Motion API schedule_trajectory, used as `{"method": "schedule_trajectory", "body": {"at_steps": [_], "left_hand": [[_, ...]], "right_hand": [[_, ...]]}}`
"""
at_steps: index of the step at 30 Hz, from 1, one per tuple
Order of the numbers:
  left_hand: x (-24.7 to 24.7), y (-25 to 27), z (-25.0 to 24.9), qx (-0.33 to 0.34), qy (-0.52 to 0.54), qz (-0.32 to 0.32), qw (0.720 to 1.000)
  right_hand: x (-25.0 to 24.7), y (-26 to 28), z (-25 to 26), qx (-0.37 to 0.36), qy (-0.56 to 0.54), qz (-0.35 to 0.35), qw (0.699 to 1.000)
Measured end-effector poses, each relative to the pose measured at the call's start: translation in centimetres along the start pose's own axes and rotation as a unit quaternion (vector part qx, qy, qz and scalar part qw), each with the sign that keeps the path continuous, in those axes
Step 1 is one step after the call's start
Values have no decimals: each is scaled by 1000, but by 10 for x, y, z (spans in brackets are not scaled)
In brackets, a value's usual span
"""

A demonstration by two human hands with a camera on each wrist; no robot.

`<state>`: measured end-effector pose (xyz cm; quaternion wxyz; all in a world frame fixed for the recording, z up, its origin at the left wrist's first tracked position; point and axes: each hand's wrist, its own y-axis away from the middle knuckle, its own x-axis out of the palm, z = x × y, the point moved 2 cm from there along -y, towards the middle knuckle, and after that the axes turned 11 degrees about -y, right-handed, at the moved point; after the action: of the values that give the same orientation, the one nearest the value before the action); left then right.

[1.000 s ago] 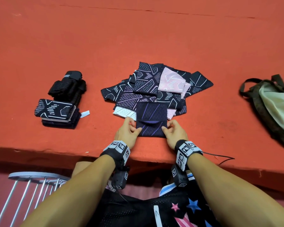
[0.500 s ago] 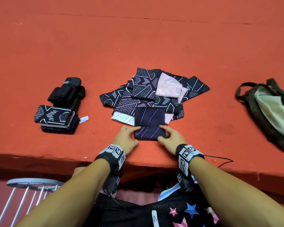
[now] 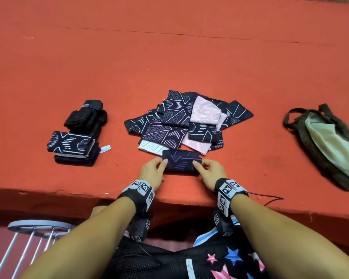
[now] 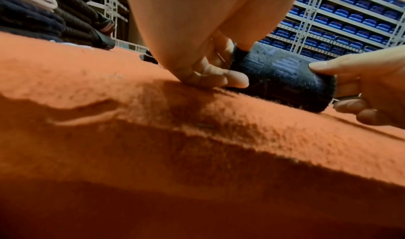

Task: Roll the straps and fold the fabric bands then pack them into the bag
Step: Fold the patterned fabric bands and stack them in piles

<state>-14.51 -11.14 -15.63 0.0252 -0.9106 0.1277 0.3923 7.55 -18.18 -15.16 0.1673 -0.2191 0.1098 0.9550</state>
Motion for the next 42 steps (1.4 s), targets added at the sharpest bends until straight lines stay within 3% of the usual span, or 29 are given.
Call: {"method": "schedule_trajectory", "body": {"at_steps": [7,12,17,26,36,42], "left_hand": [[4,2,7,18,28,21,999],[8,-4,10,-19,25,5,999],[11,-9,16,-31,49,27,998],[14,-22,16,-57,-69,8,996],[10,-25,5,-149,-24,12,988],[7,-22,-3,-144,21,12,989]], "right_hand": [[9,-1,-13,17,-38,8,999],[7,-2,-17,-10,1,2,1000],[9,-8,-15,21,2,-27,999],[14,-15,-4,61,47,-64,995],[13,-23,5,125,87,-52,987],[14,-22,7,131,75,-51,987]]}}
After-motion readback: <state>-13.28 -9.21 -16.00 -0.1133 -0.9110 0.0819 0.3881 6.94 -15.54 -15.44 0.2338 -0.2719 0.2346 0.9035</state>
